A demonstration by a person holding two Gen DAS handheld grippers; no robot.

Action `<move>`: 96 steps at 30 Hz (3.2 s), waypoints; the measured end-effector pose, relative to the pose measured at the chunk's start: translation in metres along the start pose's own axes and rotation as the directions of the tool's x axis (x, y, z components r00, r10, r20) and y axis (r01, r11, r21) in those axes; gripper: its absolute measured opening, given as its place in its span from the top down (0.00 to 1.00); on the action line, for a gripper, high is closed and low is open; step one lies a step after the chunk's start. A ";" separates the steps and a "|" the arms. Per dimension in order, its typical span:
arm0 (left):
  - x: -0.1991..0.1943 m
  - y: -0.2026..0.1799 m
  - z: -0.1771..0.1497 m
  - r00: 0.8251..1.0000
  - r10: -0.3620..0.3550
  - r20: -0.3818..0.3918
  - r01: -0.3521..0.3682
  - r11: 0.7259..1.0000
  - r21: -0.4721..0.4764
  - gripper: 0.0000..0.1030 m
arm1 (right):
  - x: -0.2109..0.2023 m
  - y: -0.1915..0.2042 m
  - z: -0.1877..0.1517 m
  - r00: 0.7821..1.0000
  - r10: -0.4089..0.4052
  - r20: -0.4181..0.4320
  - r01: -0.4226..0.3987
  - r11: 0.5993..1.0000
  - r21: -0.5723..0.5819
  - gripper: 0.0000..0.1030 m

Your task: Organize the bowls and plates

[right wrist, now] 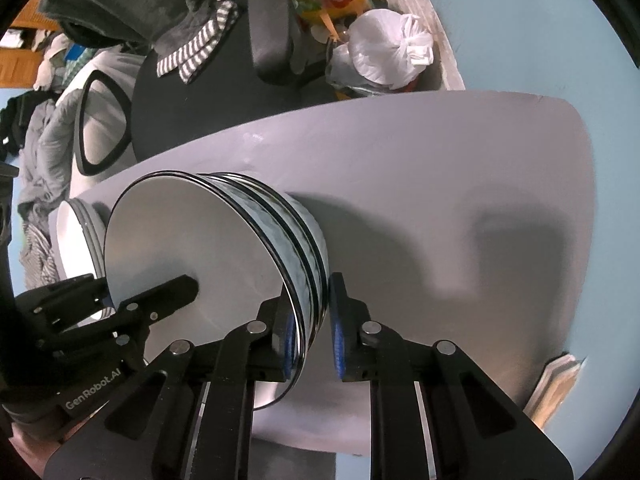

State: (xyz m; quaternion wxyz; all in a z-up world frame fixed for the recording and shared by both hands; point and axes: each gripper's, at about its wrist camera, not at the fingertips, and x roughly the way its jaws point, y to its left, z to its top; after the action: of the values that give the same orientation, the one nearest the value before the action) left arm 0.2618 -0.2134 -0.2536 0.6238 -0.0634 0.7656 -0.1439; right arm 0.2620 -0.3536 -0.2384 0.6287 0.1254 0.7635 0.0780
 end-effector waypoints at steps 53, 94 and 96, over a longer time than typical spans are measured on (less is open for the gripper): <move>-0.111 0.183 -0.075 0.987 -0.015 0.160 0.044 0.983 -0.179 0.80 | 0.004 0.222 -0.026 0.997 -0.051 0.057 0.064 0.966 -0.251 0.85; -0.095 0.274 -0.071 0.992 0.028 0.119 -0.001 0.975 -0.223 0.80 | 0.071 0.311 -0.013 0.992 -0.123 0.011 0.120 0.941 -0.317 0.85; -0.095 0.273 -0.070 0.992 0.030 0.119 -0.004 0.977 -0.215 0.80 | 0.072 0.311 -0.012 0.992 -0.122 0.013 0.120 0.942 -0.315 0.85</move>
State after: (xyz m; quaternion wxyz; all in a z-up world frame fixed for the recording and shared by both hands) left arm 0.2361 0.0826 -0.2337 0.6599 -0.1325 0.7378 -0.0510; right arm 0.2666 -0.0353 -0.2176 0.6416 -0.0239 0.7497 0.1605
